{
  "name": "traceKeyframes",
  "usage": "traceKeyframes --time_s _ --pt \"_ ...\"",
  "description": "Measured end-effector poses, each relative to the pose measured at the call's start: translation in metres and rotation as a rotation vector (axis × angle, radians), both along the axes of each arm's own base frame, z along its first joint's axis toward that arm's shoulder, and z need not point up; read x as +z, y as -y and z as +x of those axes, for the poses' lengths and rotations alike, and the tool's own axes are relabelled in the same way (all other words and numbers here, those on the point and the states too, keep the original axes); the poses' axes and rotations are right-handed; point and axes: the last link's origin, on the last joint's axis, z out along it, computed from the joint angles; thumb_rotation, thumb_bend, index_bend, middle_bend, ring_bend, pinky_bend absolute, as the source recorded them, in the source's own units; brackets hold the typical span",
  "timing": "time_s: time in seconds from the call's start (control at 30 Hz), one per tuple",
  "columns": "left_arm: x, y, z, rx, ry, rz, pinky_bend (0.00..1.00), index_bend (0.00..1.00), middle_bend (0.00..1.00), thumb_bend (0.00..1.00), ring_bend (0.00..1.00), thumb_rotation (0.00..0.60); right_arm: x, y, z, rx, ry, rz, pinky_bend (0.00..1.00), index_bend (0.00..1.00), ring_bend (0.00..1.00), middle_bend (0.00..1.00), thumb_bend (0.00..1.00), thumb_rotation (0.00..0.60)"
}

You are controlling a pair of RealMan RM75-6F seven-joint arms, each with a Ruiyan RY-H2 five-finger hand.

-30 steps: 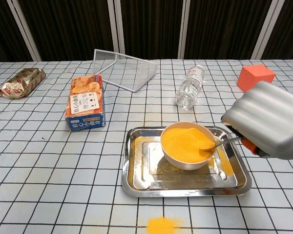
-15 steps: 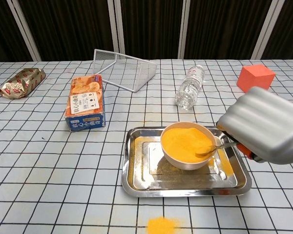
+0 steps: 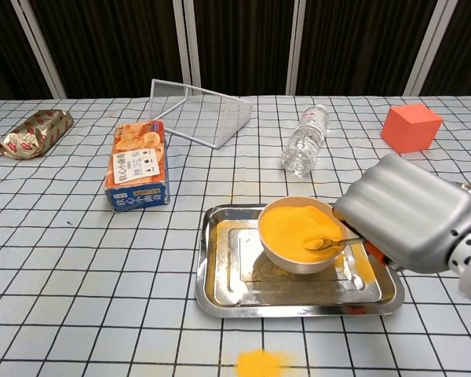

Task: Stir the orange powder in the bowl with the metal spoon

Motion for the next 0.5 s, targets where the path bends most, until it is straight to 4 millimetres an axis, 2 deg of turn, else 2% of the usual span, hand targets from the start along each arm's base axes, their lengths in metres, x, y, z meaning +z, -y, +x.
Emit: traceKeyframes --time_s 0.5 --pt "0.0 0.0 0.0 0.002 -0.002 0.0 0.0 0.0 0.0 0.01 0.0 0.6 0.007 0.015 0.004 -0.005 0.076 -0.075 0.82 0.99 0.77 0.81 0.89 0.6"
